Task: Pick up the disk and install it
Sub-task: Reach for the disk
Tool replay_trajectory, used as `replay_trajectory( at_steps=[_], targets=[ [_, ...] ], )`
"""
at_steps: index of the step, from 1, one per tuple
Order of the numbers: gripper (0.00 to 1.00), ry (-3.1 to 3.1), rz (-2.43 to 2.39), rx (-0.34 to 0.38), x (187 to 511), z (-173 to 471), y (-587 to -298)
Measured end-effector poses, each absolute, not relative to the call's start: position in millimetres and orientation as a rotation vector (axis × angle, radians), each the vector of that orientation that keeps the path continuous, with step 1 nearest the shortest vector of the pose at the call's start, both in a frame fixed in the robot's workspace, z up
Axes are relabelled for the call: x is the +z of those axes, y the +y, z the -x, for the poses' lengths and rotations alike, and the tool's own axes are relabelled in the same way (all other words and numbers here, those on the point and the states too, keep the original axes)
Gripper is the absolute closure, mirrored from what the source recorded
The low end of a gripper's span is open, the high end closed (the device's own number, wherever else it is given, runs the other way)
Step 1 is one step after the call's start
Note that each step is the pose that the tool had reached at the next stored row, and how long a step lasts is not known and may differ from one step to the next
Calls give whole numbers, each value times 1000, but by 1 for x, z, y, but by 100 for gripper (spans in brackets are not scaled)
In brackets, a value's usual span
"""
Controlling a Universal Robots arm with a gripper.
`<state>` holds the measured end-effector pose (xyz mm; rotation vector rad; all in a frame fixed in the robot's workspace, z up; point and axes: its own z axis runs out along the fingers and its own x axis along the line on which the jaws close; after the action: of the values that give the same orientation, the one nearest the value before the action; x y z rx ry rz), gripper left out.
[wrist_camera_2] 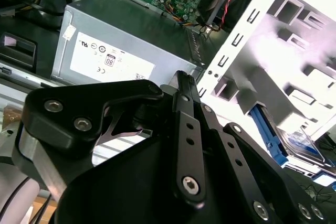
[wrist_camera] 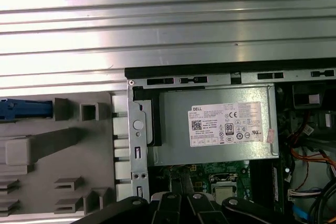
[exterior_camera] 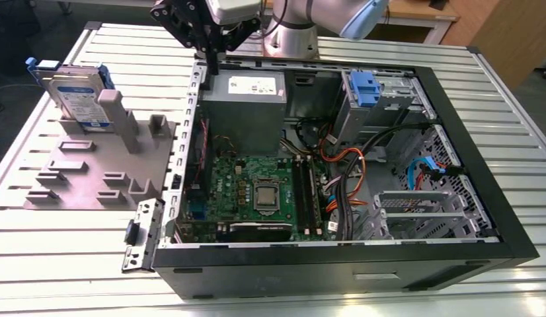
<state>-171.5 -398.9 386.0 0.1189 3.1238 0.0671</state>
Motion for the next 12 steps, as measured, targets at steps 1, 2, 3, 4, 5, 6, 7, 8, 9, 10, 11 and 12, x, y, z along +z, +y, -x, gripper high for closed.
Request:
replay_trajectory(
  at_steps=[1, 2, 3, 4, 5, 6, 7, 8, 9, 10, 11, 12],
  targets=[
    [89, 3124, -119, 67, 386, 172, -399],
    [89, 3124, -119, 67, 386, 172, -399],
    [89, 3124, -119, 67, 386, 172, -399],
    [89, 3124, -119, 67, 386, 172, -399],
    [89, 3124, -119, 67, 386, 172, -399],
    [89, 3124, -119, 67, 386, 172, -399],
    [89, 3124, -119, 67, 386, 172, -399],
    [89, 3124, -119, 67, 386, 172, -399],
    [89, 3124, -119, 67, 386, 173, -399],
    [89, 3124, -119, 67, 386, 173, -399],
    [89, 3124, -119, 67, 386, 173, -399],
    [89, 3124, -119, 67, 386, 173, -399]
  ],
)
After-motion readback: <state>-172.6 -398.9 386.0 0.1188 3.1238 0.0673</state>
